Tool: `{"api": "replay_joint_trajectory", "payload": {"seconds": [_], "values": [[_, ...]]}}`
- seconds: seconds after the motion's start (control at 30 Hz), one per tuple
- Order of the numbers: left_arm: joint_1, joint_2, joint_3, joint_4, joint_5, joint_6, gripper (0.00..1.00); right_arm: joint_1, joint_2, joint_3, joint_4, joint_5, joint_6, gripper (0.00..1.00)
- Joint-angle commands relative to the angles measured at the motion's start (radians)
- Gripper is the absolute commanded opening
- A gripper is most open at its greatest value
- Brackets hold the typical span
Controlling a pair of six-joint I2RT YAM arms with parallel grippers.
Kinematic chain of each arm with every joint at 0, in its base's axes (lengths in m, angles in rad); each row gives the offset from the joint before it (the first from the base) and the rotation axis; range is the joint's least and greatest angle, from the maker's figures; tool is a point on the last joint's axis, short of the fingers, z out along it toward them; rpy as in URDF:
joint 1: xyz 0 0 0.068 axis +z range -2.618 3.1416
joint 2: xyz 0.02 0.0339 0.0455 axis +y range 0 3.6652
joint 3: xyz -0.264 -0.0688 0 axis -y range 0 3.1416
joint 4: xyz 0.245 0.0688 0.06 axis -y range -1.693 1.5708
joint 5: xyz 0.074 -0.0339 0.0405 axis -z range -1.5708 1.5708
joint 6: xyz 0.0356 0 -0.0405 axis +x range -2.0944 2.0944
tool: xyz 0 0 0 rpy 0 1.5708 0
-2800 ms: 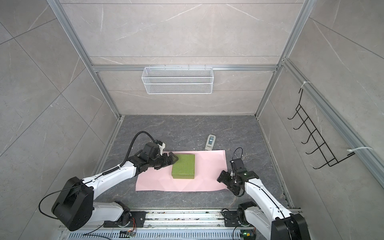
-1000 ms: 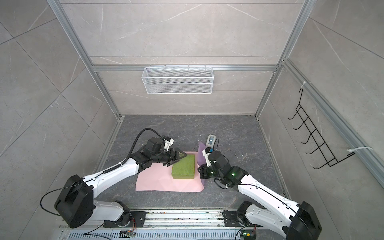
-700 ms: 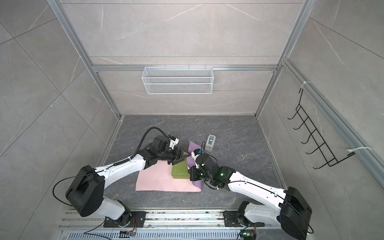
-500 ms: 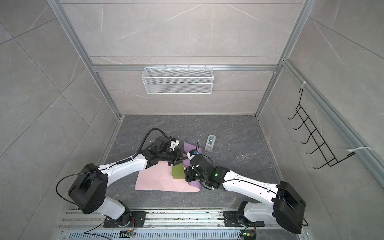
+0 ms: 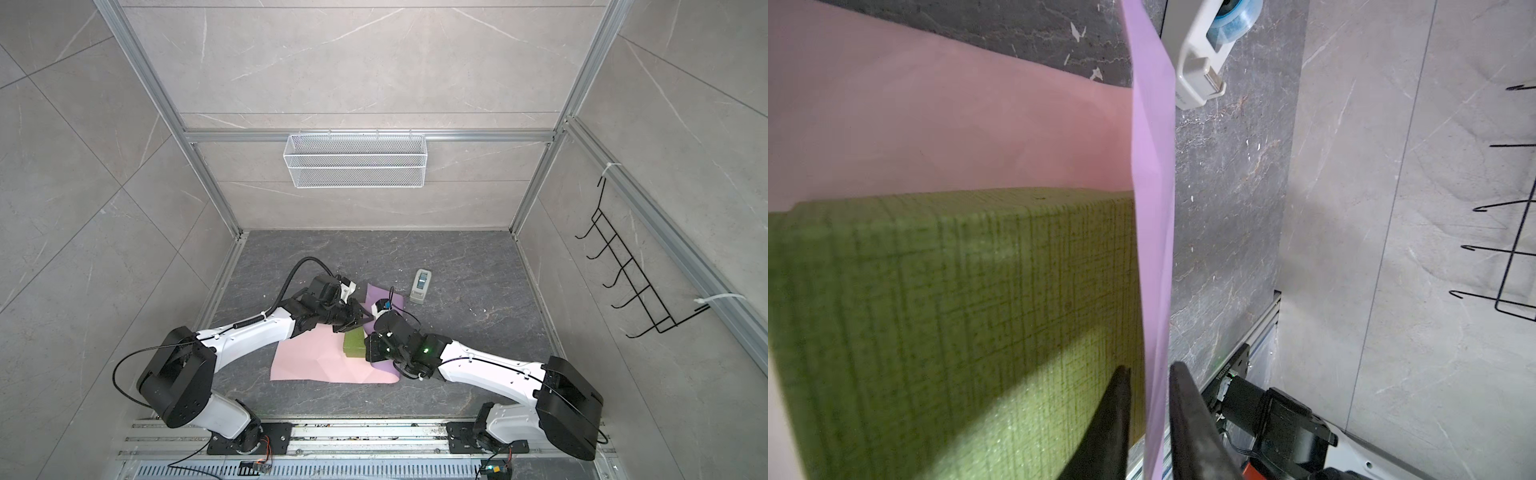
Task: Wrap the gift box in paper
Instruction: 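Grasp the paper edge with the right gripper and lift it over the block, then fold the paper flap over the block with right gripper while left holds block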
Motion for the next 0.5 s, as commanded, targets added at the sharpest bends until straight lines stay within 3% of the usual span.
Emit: {"api": "replay_joint_trajectory", "payload": {"seconds": [0.0, 0.1, 0.23, 0.47], "values": [[-0.004, 0.001, 0.027, 0.0, -0.028, 0.032, 0.17, 0.012, 0.021, 0.027, 0.039, 0.013, 0.02, 0.0], [-0.005, 0.004, 0.018, 0.016, -0.042, 0.032, 0.12, 0.013, 0.029, 0.029, 0.045, 0.01, 0.021, 0.0], [-0.001, 0.01, 0.002, 0.036, -0.047, 0.035, 0.03, 0.013, 0.022, 0.028, 0.041, 0.008, 0.012, 0.09], [0.021, -0.006, -0.038, 0.086, -0.014, 0.049, 0.0, 0.002, -0.078, 0.044, -0.083, 0.007, -0.089, 0.41]]}}
